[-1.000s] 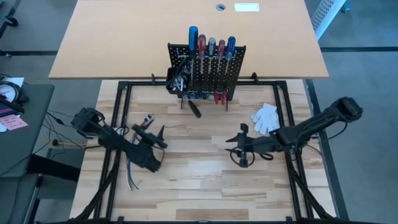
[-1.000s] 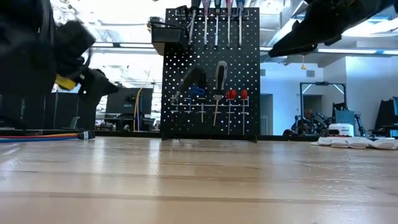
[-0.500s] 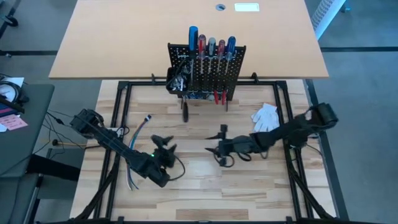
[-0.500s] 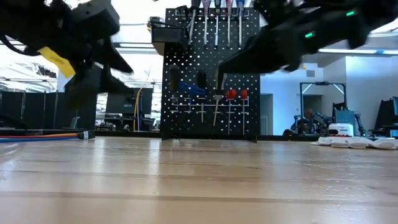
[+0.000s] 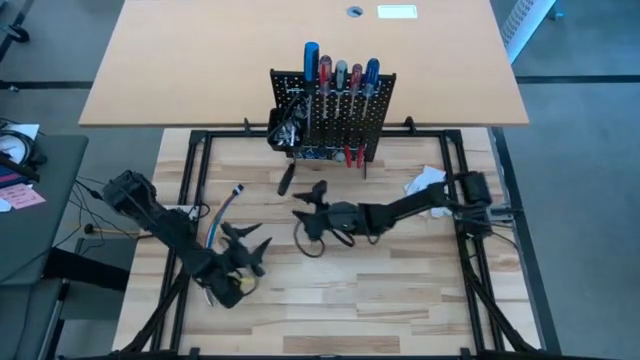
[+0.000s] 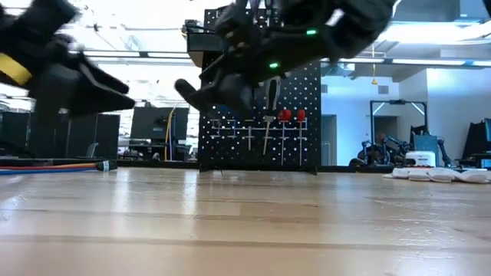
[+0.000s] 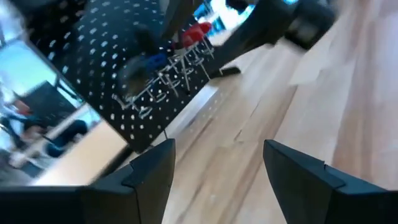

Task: Hang tools onto peg board
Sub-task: Hang the black screwdriver on the black pegboard

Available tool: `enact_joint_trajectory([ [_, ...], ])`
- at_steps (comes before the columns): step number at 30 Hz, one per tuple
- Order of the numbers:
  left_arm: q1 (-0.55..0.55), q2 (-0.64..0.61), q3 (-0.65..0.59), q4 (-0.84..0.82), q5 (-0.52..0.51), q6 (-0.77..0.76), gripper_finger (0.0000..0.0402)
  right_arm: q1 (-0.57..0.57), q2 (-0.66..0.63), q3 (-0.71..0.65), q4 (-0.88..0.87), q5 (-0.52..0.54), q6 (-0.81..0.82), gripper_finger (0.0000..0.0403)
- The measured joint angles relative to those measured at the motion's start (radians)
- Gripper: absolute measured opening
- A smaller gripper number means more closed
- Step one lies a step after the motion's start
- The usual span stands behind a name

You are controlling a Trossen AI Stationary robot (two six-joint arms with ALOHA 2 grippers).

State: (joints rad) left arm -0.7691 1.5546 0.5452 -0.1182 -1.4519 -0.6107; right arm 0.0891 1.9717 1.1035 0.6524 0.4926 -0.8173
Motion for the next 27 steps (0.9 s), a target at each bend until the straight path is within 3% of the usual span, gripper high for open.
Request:
enact_joint_trajectory([
  [5, -0.084, -0.009, -0.06, 0.001, -0.043, -0.214, 0.0237, -0.031, 0.081, 0.131, -0.006, 0.162, -0.132, 0.027],
  [11, -0.097, 0.003, -0.055, 0.012, -0.042, -0.241, 0.0237, -0.066, 0.098, 0.18, -0.102, 0.17, -0.109, 0.0255],
  [17, -0.097, 0.003, -0.054, 0.062, -0.041, -0.21, 0.0237, -0.073, 0.07, 0.178, -0.168, 0.217, -0.066, 0.0188],
  [27, -0.096, 0.003, -0.054, 0.073, -0.037, -0.202, 0.0237, -0.061, 0.052, 0.194, -0.181, 0.157, -0.078, 0.0077],
])
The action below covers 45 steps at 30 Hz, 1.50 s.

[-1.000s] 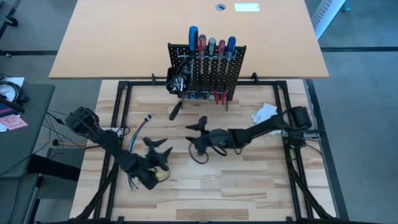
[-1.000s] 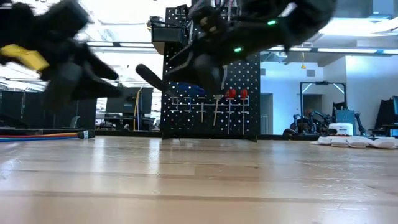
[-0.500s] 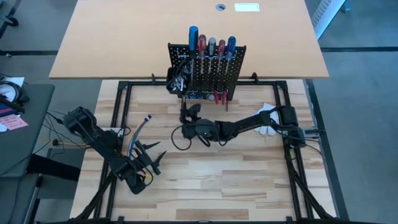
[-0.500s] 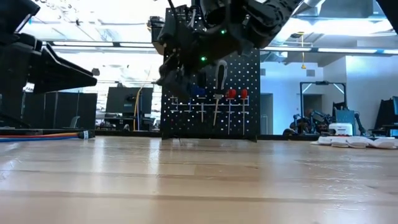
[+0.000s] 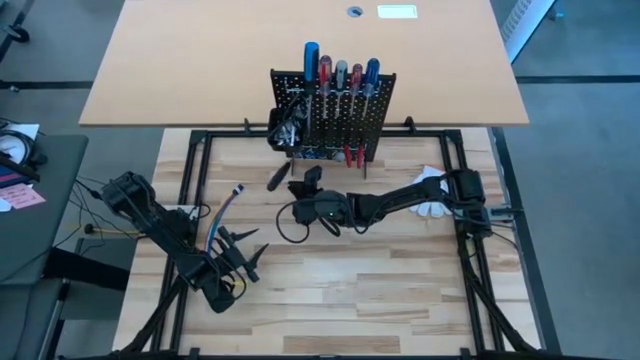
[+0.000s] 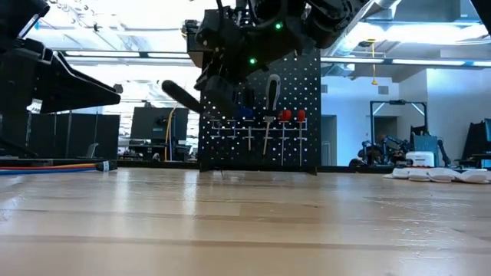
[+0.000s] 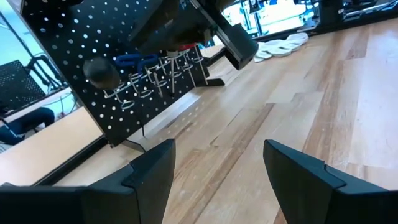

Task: Hang tools onto peg board
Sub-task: Hang the black screwdriver on the black pegboard

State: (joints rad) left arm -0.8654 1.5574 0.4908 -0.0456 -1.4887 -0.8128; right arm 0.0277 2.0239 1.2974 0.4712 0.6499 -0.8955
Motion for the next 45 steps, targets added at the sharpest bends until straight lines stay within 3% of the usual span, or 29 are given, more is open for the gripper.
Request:
enact_joint_trajectory([
  [4, 0.0, 0.0, 0.0, 0.002, 0.001, -0.002, 0.0237, -0.002, -0.002, 0.009, -0.038, 0.0, 0.001, 0.0069],
  [7, 0.0, 0.0, 0.0, 0.004, 0.018, -0.003, 0.0237, 0.002, -0.002, 0.009, -0.077, 0.0, 0.002, 0.0087],
  [15, 0.0, 0.0, 0.0, 0.006, 0.034, -0.005, 0.0237, 0.01, -0.002, 0.009, -0.095, -0.047, 0.004, 0.0244],
  [18, 0.0, 0.0, 0.0, 0.007, 0.036, -0.007, 0.0237, 0.002, -0.002, 0.009, -0.089, -0.056, -0.001, 0.0269],
  [26, 0.0, 0.0, 0.0, 0.007, 0.036, -0.011, 0.0237, -0.028, -0.002, 0.009, -0.07, -0.134, -0.003, 0.025],
  [36, 0.0, 0.0, 0.0, 0.007, 0.035, -0.011, 0.0237, -0.044, -0.002, 0.009, -0.062, -0.249, -0.003, 0.0175],
  [45, 0.002, 0.0, 0.0, 0.007, 0.034, -0.013, 0.0237, -0.077, -0.002, 0.009, -0.068, -0.276, -0.005, 0.0188],
])
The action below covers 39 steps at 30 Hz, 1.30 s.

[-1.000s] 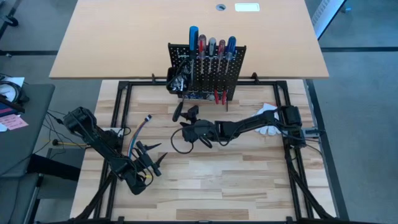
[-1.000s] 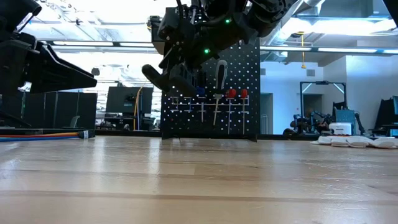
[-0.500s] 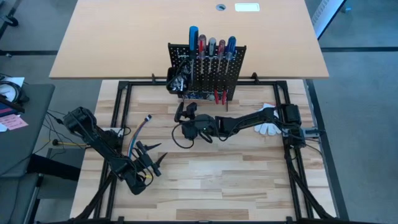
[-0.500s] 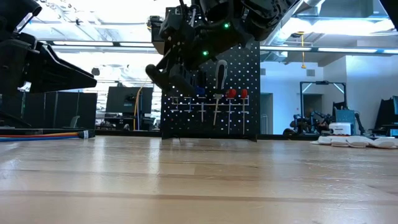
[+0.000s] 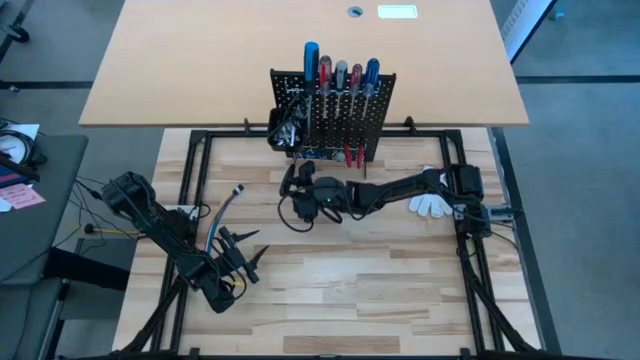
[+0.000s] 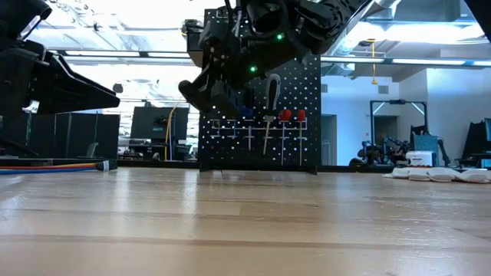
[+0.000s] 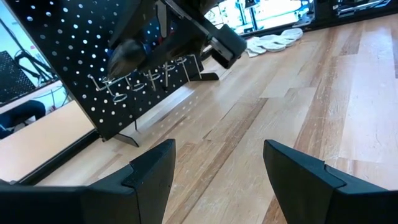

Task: Hang tools onto peg board
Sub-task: Hang the black screwdriver on the black pegboard

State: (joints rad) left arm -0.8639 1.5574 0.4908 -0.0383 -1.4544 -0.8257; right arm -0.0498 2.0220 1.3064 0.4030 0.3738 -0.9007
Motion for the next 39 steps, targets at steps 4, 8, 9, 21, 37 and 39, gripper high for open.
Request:
enact_joint_trajectory([
  [4, 0.0, 0.0, 0.0, 0.0, 0.0, -0.001, 0.0237, -0.002, 0.0, 0.0, 0.013, -0.009, -0.022, 0.0174],
  [8, 0.0, 0.0, 0.0, 0.0, -0.001, -0.002, 0.0237, -0.007, 0.0, 0.0, 0.051, -0.009, -0.023, 0.0133],
  [9, 0.0, 0.0, 0.0, 0.0, -0.001, -0.002, 0.0237, -0.009, 0.0, 0.0, 0.062, -0.009, -0.017, 0.0121],
  [21, 0.0, 0.0, 0.0, 0.003, 0.0, -0.006, 0.0237, -0.048, 0.001, 0.04, 0.086, -0.009, 0.148, 0.004],
  [37, 0.0, 0.0, 0.0, 0.006, 0.003, -0.012, 0.0237, -0.012, 0.002, 0.183, -0.205, -0.008, 0.112, 0.0308],
  [39, 0.0, 0.0, 0.0, 0.006, 0.003, -0.013, 0.0237, -0.016, 0.01, 0.183, -0.236, -0.01, 0.07, 0.0324],
])
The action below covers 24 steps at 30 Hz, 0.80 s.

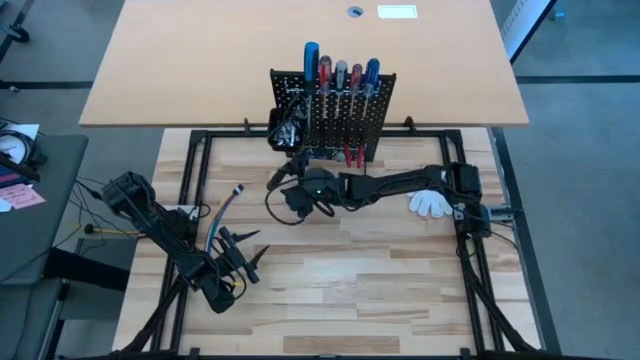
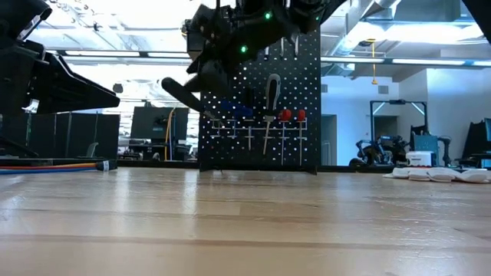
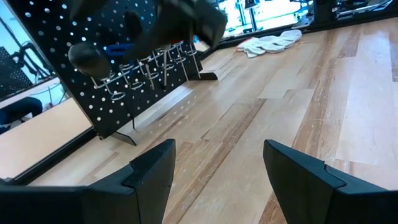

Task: Hang tools onto peg board
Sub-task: Hang the black screwdriver on the black pegboard

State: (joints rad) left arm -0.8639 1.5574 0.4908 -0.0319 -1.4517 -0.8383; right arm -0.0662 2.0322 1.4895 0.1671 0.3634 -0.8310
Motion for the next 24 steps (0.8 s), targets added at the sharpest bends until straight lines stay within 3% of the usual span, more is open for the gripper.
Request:
enact_joint_trajectory([
  [5, 0.0, 0.0, 0.0, 0.0, 0.001, 0.0, 0.0237, -0.001, 0.022, -0.003, -0.044, -0.002, -0.104, 0.032],
  [11, 0.0, 0.0, 0.0, 0.002, 0.001, 0.0, 0.0237, -0.01, 0.056, -0.001, 0.061, 0.004, -0.113, 0.0298],
  [18, 0.0, 0.0, 0.0, 0.001, 0.001, 0.0, 0.0237, -0.015, 0.071, 0.013, 0.053, 0.005, -0.122, 0.0289],
  [24, 0.0, 0.0, 0.0, 0.001, 0.006, 0.0, 0.0237, 0.001, 0.071, 0.013, 0.054, 0.069, -0.121, 0.0248],
])
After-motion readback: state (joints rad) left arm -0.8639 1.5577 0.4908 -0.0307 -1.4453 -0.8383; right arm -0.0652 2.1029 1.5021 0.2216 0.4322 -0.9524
